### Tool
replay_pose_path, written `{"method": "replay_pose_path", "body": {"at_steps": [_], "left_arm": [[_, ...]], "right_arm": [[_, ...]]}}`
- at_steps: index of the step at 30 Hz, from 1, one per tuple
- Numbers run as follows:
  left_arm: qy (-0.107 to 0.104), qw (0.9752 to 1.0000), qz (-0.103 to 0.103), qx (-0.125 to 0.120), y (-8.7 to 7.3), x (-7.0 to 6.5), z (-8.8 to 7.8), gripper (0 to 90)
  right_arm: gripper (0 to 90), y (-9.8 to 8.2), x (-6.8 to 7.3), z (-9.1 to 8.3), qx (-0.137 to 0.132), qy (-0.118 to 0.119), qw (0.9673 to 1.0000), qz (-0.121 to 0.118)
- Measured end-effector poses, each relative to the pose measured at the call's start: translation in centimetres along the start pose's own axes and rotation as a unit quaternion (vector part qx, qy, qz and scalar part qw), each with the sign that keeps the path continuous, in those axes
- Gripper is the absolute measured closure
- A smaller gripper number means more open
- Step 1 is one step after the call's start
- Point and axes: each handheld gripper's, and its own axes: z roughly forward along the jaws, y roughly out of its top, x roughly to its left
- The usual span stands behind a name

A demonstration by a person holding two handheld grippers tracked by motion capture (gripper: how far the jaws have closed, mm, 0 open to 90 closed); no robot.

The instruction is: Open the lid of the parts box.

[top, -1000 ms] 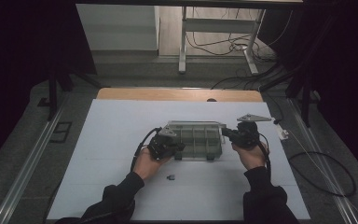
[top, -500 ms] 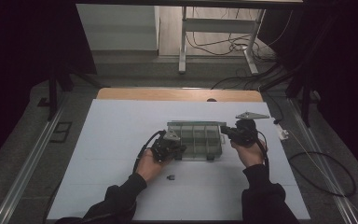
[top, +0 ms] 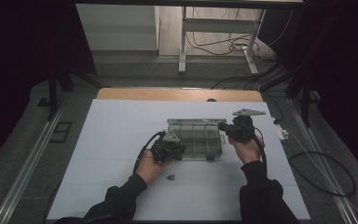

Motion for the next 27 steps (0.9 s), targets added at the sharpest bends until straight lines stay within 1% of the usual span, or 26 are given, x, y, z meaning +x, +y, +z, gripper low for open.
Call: {"method": "replay_pose_path", "body": {"at_steps": [8,20,21,27], "left_arm": [[-0.003,1.0000,0.002,-0.002,-0.1,0.1,0.0,88.8],[-0.004,1.0000,0.003,-0.001,0.0,0.1,0.0,88.8],[-0.004,1.0000,0.003,-0.001,0.0,0.1,0.0,88.8],[-0.005,1.0000,0.004,0.000,0.0,0.1,0.0,88.8]], "right_arm": [[89.7,0.4,-0.5,1.1,0.001,-0.004,1.0000,0.000],[89.7,1.1,-0.9,1.7,-0.005,-0.009,0.9999,-0.001],[89.7,1.2,-1.0,1.8,-0.009,-0.008,0.9999,-0.003],[89.7,1.5,-1.2,2.1,-0.008,-0.009,0.9999,-0.003]]}}
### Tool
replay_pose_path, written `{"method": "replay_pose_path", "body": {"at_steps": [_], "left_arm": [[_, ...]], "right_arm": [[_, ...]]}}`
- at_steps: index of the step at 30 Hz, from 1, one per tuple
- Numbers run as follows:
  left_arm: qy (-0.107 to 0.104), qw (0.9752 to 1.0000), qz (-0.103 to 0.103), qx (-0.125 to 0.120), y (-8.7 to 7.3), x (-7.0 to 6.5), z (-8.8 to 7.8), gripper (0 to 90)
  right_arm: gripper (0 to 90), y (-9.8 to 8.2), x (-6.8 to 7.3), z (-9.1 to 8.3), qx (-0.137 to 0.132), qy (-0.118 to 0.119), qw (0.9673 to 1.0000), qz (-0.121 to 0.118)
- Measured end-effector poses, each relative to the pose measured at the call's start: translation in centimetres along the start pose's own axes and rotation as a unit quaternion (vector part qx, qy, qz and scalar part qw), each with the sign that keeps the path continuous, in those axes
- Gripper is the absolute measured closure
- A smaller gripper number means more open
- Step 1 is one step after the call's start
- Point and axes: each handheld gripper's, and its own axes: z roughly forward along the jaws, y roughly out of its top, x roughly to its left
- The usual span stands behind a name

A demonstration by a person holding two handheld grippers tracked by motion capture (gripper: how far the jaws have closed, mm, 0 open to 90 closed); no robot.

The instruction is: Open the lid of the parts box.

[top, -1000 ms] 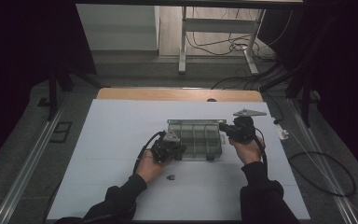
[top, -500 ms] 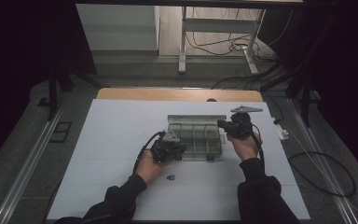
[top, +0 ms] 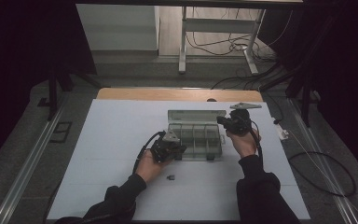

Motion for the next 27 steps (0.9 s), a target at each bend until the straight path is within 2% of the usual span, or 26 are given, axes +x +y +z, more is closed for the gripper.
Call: {"method": "replay_pose_path", "body": {"at_steps": [27], "left_arm": [[-0.003,1.0000,-0.001,-0.001,0.0,0.1,0.0,88.8]], "right_arm": [[89.7,1.3,-1.1,1.6,-0.011,-0.009,0.9999,0.006]]}}
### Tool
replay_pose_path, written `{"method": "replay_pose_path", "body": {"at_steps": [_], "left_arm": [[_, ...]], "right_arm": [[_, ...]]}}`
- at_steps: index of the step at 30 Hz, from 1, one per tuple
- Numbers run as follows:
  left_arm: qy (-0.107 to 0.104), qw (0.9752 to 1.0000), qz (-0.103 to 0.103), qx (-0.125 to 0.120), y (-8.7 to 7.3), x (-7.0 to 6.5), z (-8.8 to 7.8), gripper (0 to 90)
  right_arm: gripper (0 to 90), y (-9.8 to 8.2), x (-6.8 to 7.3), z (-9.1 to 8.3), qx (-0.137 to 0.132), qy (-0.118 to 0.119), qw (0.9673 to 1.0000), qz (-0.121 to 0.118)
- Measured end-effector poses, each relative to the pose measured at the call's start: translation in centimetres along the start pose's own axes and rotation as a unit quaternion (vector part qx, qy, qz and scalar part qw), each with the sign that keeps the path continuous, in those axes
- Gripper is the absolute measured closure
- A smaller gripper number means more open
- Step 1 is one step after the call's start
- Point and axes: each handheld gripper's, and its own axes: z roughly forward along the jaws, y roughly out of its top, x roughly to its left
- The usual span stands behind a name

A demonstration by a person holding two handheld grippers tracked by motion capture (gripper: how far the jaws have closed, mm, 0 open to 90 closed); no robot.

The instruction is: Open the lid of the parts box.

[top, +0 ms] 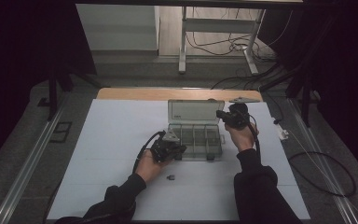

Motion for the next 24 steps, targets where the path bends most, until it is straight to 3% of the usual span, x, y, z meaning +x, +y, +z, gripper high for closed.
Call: {"method": "replay_pose_path", "body": {"at_steps": [24], "left_arm": [[-0.004,1.0000,-0.001,0.000,0.0,0.1,0.0,88.7]], "right_arm": [[89.7,0.7,-1.0,1.7,-0.001,-0.006,0.9998,0.018]]}}
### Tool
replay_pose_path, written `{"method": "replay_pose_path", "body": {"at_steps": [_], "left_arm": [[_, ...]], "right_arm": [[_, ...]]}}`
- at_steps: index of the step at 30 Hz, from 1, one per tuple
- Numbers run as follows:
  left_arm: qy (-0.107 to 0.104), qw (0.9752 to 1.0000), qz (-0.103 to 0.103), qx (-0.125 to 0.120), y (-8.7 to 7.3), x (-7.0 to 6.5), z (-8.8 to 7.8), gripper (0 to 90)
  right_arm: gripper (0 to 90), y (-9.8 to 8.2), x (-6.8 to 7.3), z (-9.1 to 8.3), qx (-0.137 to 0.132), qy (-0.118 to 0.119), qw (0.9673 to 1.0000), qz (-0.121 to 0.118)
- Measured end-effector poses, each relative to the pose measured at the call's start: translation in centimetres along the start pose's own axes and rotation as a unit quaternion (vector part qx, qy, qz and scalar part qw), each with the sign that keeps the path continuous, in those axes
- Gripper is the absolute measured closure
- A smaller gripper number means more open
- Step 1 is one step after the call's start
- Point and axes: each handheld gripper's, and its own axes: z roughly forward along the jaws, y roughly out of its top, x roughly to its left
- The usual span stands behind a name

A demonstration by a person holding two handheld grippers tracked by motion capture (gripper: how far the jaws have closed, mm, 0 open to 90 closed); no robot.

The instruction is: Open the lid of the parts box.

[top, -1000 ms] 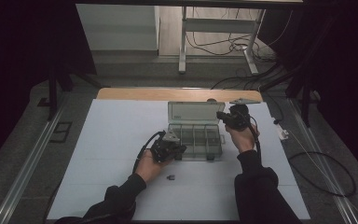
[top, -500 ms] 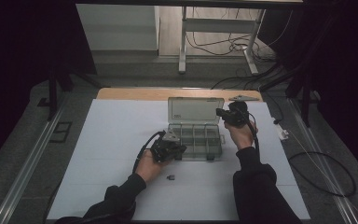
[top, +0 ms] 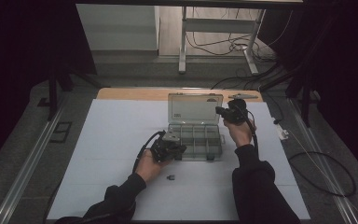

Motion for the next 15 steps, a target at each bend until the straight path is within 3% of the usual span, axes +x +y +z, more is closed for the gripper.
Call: {"method": "replay_pose_path", "body": {"at_steps": [15], "left_arm": [[-0.001,1.0000,0.001,0.002,0.04,0.07,-0.01,88.7]], "right_arm": [[89.7,-0.33,-0.55,1.02,0.017,-0.007,0.9998,0.005]]}}
